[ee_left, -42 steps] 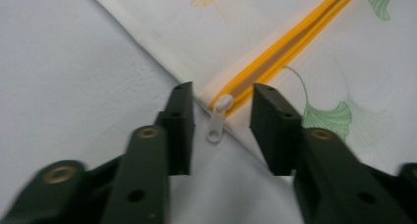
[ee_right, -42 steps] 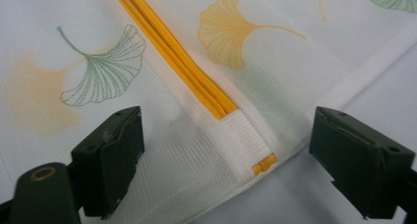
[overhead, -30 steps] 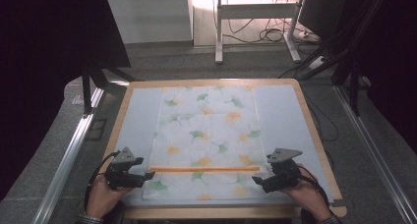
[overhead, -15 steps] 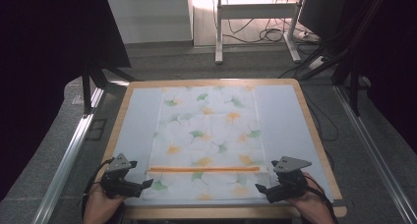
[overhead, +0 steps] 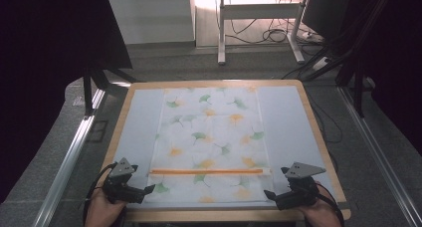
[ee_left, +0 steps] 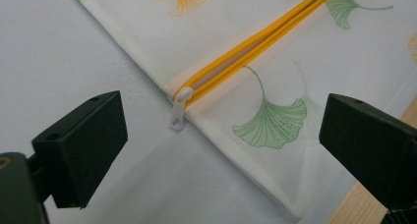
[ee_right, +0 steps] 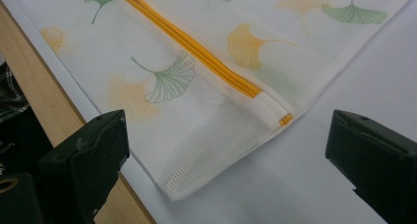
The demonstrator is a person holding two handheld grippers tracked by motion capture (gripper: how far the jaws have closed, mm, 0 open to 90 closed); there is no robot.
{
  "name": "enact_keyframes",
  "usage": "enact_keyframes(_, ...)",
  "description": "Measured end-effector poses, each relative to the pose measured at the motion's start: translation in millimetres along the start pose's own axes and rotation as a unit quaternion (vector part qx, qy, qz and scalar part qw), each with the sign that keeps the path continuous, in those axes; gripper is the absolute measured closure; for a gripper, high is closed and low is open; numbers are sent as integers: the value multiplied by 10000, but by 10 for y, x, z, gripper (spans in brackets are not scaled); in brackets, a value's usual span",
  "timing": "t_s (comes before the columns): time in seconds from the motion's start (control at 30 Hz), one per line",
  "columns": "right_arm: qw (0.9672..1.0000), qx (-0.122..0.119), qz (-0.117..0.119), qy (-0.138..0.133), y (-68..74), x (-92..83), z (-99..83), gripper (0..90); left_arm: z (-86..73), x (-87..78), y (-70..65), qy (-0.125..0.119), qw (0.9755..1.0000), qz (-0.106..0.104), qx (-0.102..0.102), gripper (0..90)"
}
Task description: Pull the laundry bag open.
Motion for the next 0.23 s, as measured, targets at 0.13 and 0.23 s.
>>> enact_keyframes(0.13, 9999, 96, 36, 31, -24, 6, -5, 27, 4, 8, -6, 45, 10000, 41, 40, 21)
enact_keyframes(0.23, 9999, 99, 42, 46, -27, 10, -6, 27, 10, 23, -17, 114, 9999, 74, 84, 21)
Point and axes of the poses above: each handheld gripper's, and its own axes: x roughly forward along the jaws, z roughly out of its top, y roughly to its left, the point moved 1 cm from there along x, roughly forward along the jaws, and after that the axes turned 6 degrees about -x, right-handed, at the moved point
